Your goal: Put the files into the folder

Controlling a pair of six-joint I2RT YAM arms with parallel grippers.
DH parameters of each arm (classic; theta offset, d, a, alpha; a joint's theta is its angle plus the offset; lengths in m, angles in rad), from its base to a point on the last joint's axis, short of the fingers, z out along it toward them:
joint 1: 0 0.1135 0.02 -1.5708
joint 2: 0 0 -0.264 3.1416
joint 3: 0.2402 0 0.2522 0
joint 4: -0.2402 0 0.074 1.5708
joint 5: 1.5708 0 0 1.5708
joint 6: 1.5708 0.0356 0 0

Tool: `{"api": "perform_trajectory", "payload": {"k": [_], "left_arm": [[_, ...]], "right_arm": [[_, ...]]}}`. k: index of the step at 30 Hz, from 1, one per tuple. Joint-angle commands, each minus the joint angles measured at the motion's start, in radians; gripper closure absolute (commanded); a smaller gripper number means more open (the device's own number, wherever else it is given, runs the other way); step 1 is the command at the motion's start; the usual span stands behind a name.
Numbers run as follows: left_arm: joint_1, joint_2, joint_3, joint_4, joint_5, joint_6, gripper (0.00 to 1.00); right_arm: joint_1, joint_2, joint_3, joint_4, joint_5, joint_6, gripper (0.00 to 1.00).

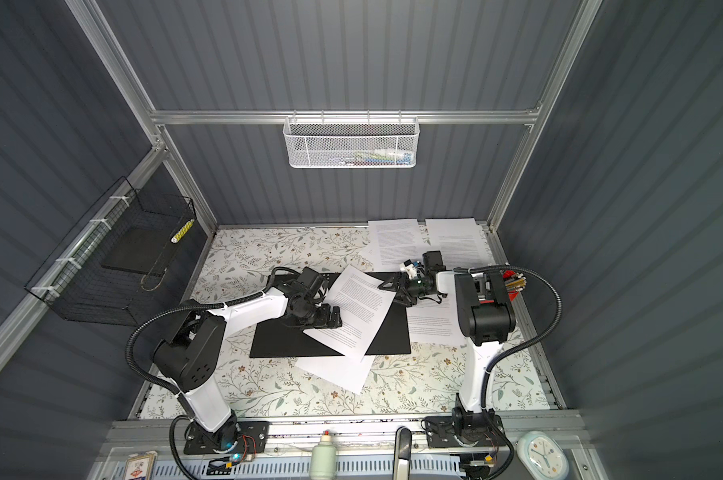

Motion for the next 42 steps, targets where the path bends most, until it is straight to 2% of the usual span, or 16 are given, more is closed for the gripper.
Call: {"api": "perform_trajectory", "payload": {"k": [1, 8, 14, 21, 26, 31, 35, 40, 42], "left_arm": [[-0.003, 0.043, -0.047, 0.029, 0.023, -0.021, 0.0], [-0.002, 0.055, -0.063, 0.048, 0.022, -0.041, 0.0], [-0.002, 0.062, -0.07, 0.058, 0.025, -0.052, 0.0], [-0.001, 0.08, -0.054, 0.064, 0.025, -0.064, 0.0], [-0.001, 0.082, -0.058, 0.068, 0.019, -0.079, 0.0], [-0.002, 0.085, -0.067, 0.077, 0.014, -0.092, 0.0], [-0.001, 0.083, -0.069, 0.08, 0.013, -0.094, 0.0], [-0.002, 0.079, -0.062, 0.078, 0.019, -0.093, 0.0], [-0.002, 0.073, -0.055, 0.078, 0.028, -0.097, 0.0]], "right_arm": [[-0.002, -0.069, -0.062, 0.139, -0.003, 0.111, 0.26], [0.027, -0.135, -0.261, 0.445, -0.022, 0.333, 0.26], [0.09, -0.176, -0.365, 0.633, 0.018, 0.471, 0.27], [0.19, -0.192, -0.48, 0.84, 0.138, 0.631, 0.38], [0.217, -0.218, -0.602, 0.993, 0.256, 0.739, 0.49], [0.234, -0.258, -0.674, 1.038, 0.348, 0.777, 0.51], [0.238, -0.256, -0.704, 1.104, 0.369, 0.816, 0.55], [0.256, -0.216, -0.734, 1.205, 0.4, 0.875, 0.66], [0.255, -0.202, -0.742, 1.248, 0.412, 0.884, 0.78]]}}
